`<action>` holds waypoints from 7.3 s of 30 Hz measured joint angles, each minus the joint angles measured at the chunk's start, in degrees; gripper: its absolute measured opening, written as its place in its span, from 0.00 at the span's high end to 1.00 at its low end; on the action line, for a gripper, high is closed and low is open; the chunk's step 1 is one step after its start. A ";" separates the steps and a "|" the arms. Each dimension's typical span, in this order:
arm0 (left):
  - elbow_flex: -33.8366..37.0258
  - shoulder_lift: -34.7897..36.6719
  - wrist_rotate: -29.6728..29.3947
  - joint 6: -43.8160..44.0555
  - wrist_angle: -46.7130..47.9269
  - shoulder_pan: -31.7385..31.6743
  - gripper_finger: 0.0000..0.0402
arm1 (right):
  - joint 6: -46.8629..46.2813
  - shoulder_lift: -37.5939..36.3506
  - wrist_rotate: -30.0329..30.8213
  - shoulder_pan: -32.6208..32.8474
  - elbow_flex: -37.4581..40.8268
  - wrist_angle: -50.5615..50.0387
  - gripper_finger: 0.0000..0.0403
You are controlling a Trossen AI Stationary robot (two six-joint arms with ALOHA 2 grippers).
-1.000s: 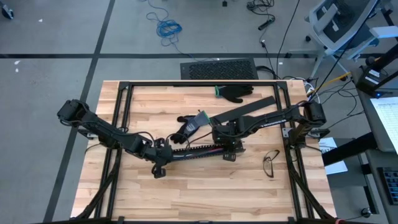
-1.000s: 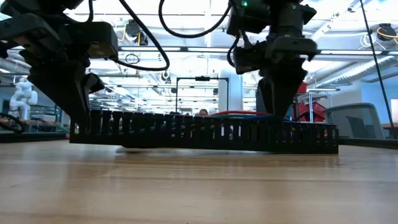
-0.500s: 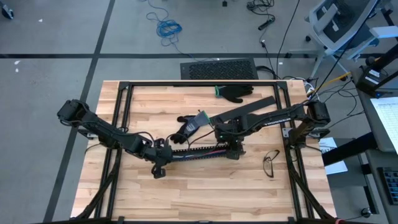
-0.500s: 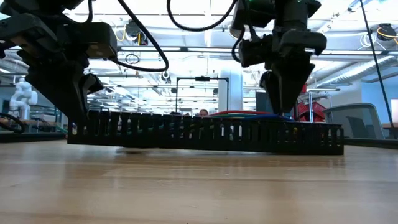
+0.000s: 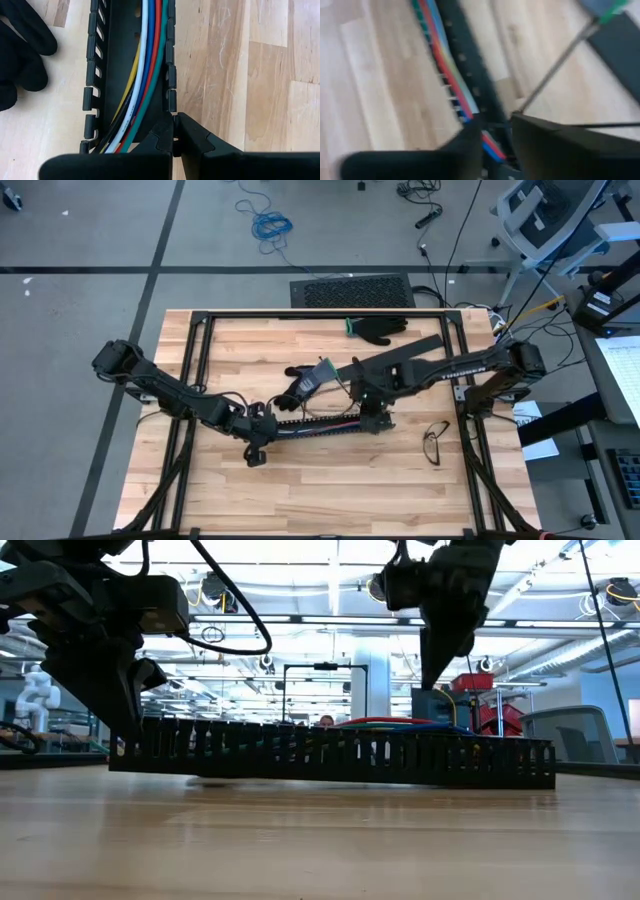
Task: Ziptie cables
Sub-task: Put the zip tied cable wires into the black cable duct, then close the black cable duct
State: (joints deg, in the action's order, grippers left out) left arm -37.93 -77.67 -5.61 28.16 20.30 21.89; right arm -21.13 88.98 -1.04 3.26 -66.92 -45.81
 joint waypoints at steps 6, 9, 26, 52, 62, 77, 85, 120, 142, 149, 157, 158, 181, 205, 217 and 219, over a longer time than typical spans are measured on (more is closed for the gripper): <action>0.00 0.00 -0.02 -0.01 -0.03 0.00 0.96 | -3.41 2.38 2.70 4.12 0.00 2.22 0.99; 0.00 0.00 -0.39 -0.02 -0.03 0.00 0.96 | -3.69 4.50 2.66 4.93 0.00 2.56 1.00; 0.00 0.00 -0.44 0.02 -0.05 0.00 0.96 | -3.52 7.59 1.05 4.58 0.00 5.48 1.00; 0.00 0.00 -0.81 0.02 -0.09 0.00 0.96 | -3.30 13.24 -0.39 1.96 2.71 13.31 1.00; -0.02 0.00 -0.76 0.03 0.00 0.00 0.96 | -5.02 14.29 -2.24 2.00 2.68 14.33 1.00; -0.03 0.00 2.65 3.04 0.21 -0.46 0.89 | -5.03 4.41 1.05 1.95 0.22 18.17 0.73; -0.06 0.00 5.38 3.02 0.01 -0.55 0.62 | -4.91 4.10 1.18 2.06 0.22 20.00 0.44; -8.76 9.27 -10.84 -10.69 12.49 -26.42 0.39 | 3.03 -27.84 11.26 -25.07 19.32 -4.91 0.34; -8.66 13.46 -7.98 -5.99 11.20 -32.37 0.39 | 56.53 7.72 -1.55 -37.28 0.33 0.19 0.33; -8.66 13.46 -8.00 -0.76 9.71 -32.37 0.39 | 56.61 13.92 -6.45 -35.75 -1.88 -0.04 0.33; -8.66 13.46 -9.09 3.06 9.61 -32.37 0.39 | 57.79 12.89 -8.32 -35.07 -1.79 0.16 0.33; -8.66 13.45 -9.53 3.06 9.63 -32.37 0.39 | 57.84 13.05 -8.33 -35.05 -1.20 0.60 0.33; -8.66 13.40 -12.46 2.62 9.50 -32.37 0.39 | 63.77 17.55 -2.00 -34.47 2.34 6.36 0.33; -8.66 13.40 -12.04 2.68 9.52 -31.50 0.39 | 61.07 17.09 -2.85 -38.69 -4.26 1.86 0.33; -8.66 13.40 -12.02 3.04 9.52 -31.50 0.39 | 61.07 22.53 -5.32 -36.17 -4.44 2.92 0.33; -8.66 13.40 -12.02 3.04 9.55 -31.52 0.39 | 61.11 22.89 -5.35 -36.24 -4.48 2.90 0.33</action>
State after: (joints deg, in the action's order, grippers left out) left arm -46.59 -64.27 -17.63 31.20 29.86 -9.63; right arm 39.99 111.87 -6.39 -32.98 -71.39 -42.91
